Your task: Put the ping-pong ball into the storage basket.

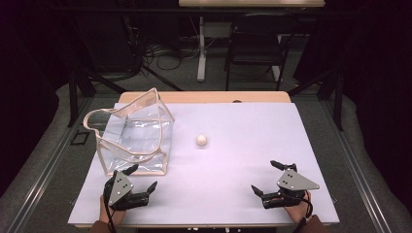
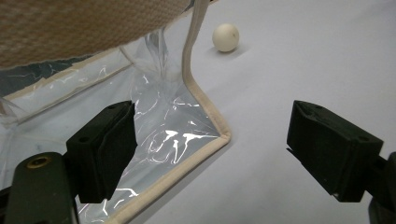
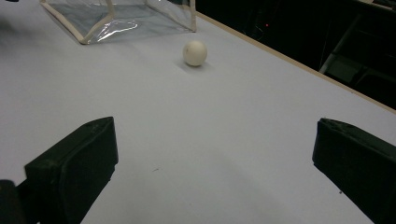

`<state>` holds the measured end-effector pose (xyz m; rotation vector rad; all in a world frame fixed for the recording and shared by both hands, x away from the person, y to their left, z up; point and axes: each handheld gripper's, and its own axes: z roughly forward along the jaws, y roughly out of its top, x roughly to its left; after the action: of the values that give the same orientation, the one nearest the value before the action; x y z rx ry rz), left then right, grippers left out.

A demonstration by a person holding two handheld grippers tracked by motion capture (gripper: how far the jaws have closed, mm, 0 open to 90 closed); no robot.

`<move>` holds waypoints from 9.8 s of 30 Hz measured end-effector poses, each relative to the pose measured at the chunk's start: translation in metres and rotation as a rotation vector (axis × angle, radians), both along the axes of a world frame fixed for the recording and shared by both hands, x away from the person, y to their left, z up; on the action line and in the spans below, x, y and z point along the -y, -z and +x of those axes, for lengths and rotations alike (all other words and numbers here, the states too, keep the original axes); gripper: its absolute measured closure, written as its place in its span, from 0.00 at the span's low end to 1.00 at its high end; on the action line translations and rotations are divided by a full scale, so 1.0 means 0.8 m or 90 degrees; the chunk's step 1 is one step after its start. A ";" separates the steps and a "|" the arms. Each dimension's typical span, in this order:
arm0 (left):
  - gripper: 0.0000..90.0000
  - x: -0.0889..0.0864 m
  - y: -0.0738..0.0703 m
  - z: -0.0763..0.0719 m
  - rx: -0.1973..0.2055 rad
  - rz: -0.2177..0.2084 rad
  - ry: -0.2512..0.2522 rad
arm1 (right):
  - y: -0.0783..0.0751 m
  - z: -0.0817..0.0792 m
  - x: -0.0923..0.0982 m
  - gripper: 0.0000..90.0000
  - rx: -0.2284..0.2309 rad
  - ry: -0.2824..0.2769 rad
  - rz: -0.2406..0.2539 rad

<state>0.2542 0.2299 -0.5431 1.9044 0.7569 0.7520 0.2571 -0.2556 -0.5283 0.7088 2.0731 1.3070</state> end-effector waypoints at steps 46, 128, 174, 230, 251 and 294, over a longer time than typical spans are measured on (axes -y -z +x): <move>0.18 0.003 0.001 0.004 -0.002 -0.001 0.020 | -0.024 0.046 -0.048 0.00 -0.061 -0.023 -0.068; 0.18 0.001 0.001 0.000 0.006 0.011 0.022 | -0.050 0.176 -0.145 0.00 -0.137 -0.075 -0.125; 0.18 0.001 0.002 0.000 0.006 0.014 0.026 | -0.036 0.239 -0.184 0.00 -0.191 -0.078 -0.125; 0.18 0.001 0.002 -0.001 0.009 0.021 0.026 | 0.009 0.265 -0.228 0.00 -0.245 -0.086 -0.147; 0.18 0.001 0.002 -0.001 0.008 0.022 0.027 | 0.017 0.265 -0.235 0.41 -0.247 -0.068 -0.168; 0.18 0.001 0.002 -0.001 0.010 0.023 0.027 | 0.003 0.262 -0.226 0.56 -0.235 -0.059 -0.173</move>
<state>0.2530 0.2292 -0.5449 1.9394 0.6953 0.7578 0.4665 -0.0750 -0.5308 0.7839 2.5446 0.9648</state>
